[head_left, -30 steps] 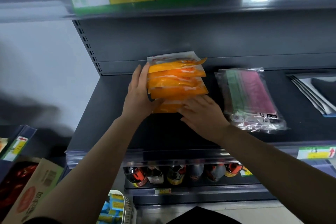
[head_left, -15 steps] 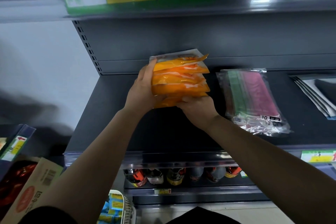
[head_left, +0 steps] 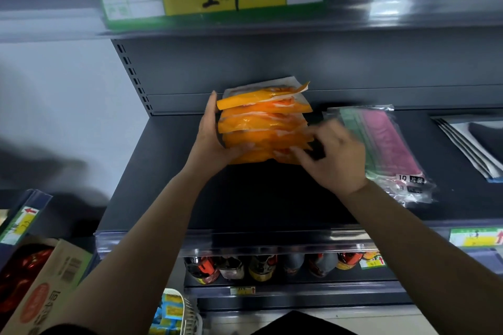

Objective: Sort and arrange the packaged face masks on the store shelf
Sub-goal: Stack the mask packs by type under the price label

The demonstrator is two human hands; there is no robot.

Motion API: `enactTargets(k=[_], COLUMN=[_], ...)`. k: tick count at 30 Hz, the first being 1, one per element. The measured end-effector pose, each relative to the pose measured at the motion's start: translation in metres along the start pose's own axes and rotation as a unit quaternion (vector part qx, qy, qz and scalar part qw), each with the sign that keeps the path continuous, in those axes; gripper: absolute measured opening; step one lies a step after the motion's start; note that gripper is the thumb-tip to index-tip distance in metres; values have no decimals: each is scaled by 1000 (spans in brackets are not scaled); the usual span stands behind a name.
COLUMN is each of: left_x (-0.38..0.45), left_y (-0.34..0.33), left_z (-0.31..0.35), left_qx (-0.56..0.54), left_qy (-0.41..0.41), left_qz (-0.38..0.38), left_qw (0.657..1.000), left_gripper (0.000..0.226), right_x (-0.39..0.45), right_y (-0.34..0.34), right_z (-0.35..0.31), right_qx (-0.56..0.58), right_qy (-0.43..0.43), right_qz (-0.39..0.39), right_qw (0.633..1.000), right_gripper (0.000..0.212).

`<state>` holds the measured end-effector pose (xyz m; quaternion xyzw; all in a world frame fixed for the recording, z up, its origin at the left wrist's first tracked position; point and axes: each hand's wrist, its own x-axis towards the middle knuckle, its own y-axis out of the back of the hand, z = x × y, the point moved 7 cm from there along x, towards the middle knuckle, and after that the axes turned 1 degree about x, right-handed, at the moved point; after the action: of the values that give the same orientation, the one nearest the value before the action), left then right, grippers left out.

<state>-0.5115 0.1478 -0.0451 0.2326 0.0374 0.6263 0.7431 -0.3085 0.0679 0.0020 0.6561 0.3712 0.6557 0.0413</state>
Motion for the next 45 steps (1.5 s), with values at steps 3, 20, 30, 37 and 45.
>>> enactTargets(k=[3,20,30,37,45], left_x=[-3,24,18,21,25], left_y=[-4,-16,-19,-11,-3], left_z=[-7,4,4,9,13], left_qx=[-106,-179,-137,-120,-68], left_qy=[44,241,167,198,161], left_qz=[10,53,69,76,91], left_qw=[993,952,974,970,980], left_gripper=[117,44,32,44,55], right_x=[13,15,17,22,35], right_y=[-9,-70,-73,-66,-51], right_z=[20,37,41,47,40], right_qx=[142,396,406,380,339], right_qy=[-185,-555,-515,-539,-472], right_qz=[-76,-106,-120,-113,-134], right_qw=[970,724,746,743,803], right_gripper=[73,11,38,45,27])
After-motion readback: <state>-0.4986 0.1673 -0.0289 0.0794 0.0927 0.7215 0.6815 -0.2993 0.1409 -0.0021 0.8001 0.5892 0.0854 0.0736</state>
